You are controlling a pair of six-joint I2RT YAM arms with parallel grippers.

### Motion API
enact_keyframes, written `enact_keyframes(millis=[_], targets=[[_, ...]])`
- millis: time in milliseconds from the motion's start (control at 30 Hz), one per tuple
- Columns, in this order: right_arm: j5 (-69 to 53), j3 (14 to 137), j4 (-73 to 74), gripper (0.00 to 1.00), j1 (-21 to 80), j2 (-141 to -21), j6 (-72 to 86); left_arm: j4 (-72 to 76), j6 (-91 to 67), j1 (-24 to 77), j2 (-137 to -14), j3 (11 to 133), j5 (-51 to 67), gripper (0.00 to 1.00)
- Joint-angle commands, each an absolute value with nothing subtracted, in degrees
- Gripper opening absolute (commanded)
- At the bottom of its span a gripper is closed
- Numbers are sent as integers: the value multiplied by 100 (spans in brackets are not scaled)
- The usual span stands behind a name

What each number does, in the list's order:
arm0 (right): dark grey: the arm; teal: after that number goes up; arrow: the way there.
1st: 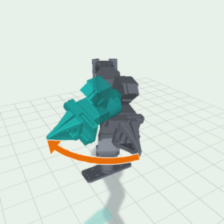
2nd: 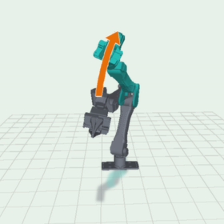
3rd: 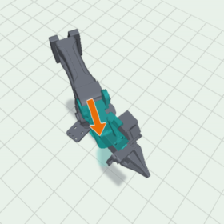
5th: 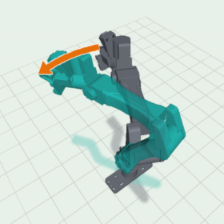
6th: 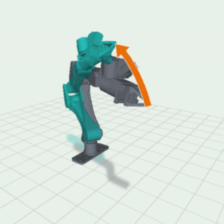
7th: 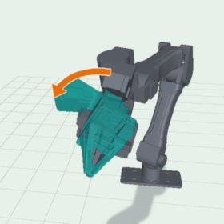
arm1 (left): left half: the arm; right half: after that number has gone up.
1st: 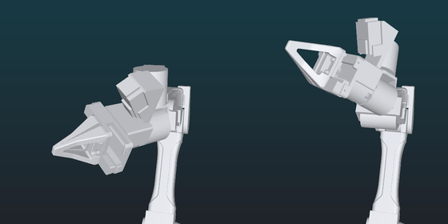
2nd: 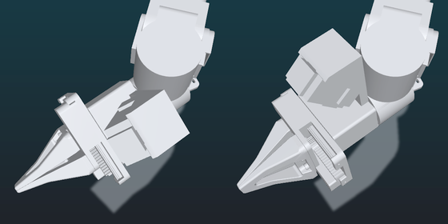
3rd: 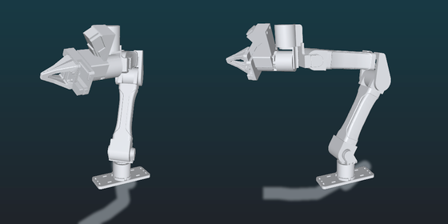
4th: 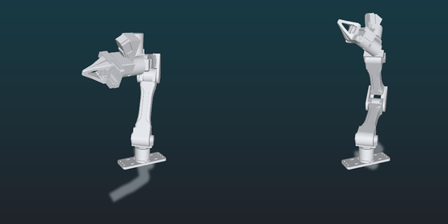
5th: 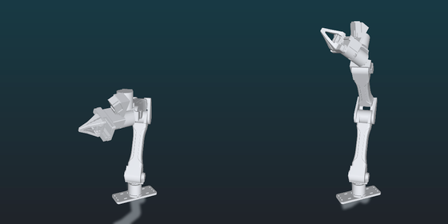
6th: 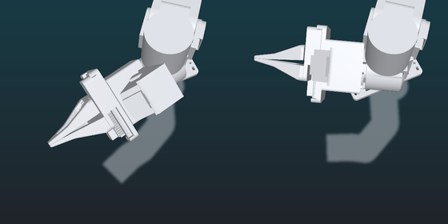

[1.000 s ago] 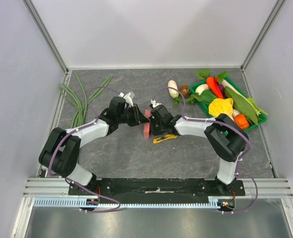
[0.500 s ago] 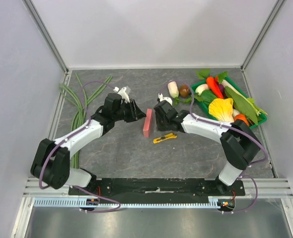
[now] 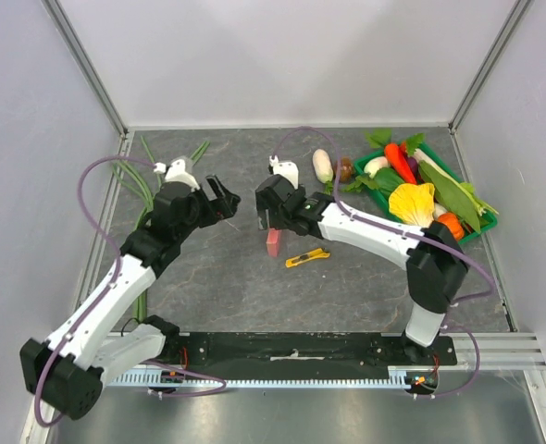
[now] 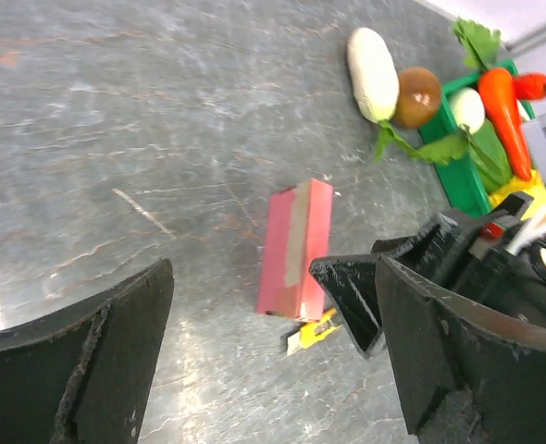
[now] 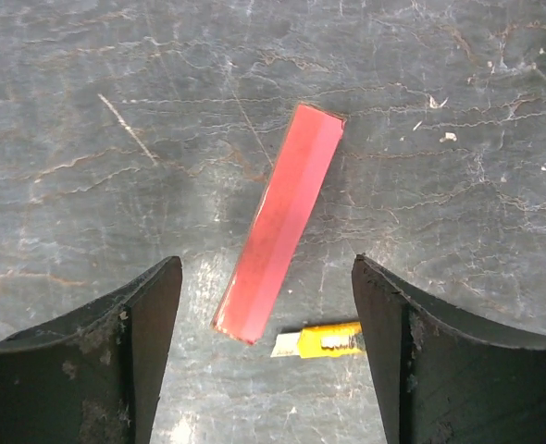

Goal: Unpack the express box

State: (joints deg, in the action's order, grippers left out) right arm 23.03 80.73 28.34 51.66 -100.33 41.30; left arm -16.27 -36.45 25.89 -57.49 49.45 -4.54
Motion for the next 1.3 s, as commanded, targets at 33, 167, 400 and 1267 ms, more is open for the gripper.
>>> enact_keyframes(millis=[33, 167, 400, 1267], targets=[[2566, 8490, 3093, 81, 5142, -10695, 4543, -2513, -3788, 2479, -4993, 4624, -1414, 96], [2453, 8534, 3051, 77, 5133, -11012, 4746, -2768, -3876, 2452, -4580, 4404, -1485, 98], [1636, 8341, 2646, 46, 5142, -11057, 4896, -2997, -3894, 2408, -4307, 4201, -1477, 95], [-212, 6873, 842, 69, 5045, -10776, 5512, -2980, -3375, 2364, -4219, 4157, -1424, 100]])
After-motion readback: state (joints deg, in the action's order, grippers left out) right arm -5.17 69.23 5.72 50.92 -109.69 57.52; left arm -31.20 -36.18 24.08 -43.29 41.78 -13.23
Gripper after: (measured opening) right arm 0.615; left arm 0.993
